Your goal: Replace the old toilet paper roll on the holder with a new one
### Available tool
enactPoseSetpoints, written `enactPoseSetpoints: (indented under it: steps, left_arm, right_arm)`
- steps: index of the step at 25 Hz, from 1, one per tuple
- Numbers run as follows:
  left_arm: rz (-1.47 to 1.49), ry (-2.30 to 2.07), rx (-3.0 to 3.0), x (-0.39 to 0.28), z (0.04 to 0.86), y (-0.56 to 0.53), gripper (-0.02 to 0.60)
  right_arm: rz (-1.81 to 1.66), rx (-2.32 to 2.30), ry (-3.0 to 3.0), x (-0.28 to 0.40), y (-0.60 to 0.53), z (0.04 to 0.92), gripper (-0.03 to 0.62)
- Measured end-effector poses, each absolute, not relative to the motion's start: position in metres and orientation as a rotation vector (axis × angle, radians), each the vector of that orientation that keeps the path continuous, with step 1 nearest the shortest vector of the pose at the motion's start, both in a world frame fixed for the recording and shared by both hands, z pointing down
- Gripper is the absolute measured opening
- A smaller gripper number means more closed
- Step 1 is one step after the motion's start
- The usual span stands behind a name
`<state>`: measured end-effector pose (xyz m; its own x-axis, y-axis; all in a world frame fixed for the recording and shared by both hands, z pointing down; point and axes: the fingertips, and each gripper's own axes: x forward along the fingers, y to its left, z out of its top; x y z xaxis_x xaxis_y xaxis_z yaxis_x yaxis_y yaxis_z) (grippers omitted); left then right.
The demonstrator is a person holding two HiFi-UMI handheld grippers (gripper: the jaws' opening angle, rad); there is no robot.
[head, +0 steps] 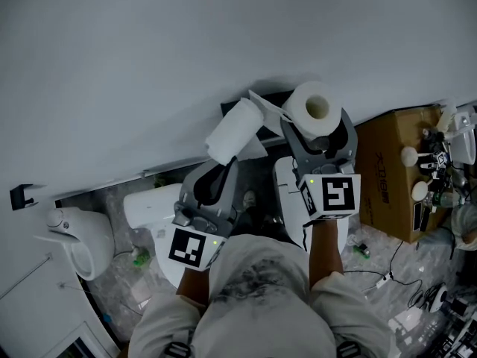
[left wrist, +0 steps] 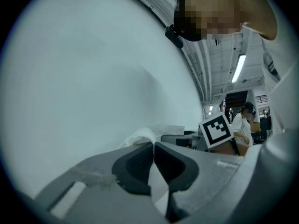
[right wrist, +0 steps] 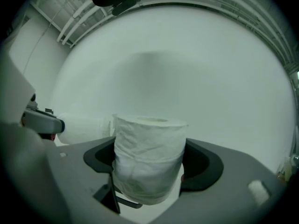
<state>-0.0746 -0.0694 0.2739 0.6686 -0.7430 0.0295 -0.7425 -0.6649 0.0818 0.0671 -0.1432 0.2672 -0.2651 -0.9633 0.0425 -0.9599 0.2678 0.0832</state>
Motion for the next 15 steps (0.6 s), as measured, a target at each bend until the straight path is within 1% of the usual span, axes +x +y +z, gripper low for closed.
enactPoseSetpoints:
  steps: [9,15]
  left_arm:
    - [0.001,-1.181,2.811,-0.042,0.280,-0.061,0.014]
    - [0.013,-1.158,2.816,-0.026,0.284,-0.052,0.014]
  right_arm:
    - [-0.035,1.952,-2.360,0.120,-0.122,0.275,0.400]
    - [-0.027,1.979,-2.335,0.143,-0.108,0.278,0.400]
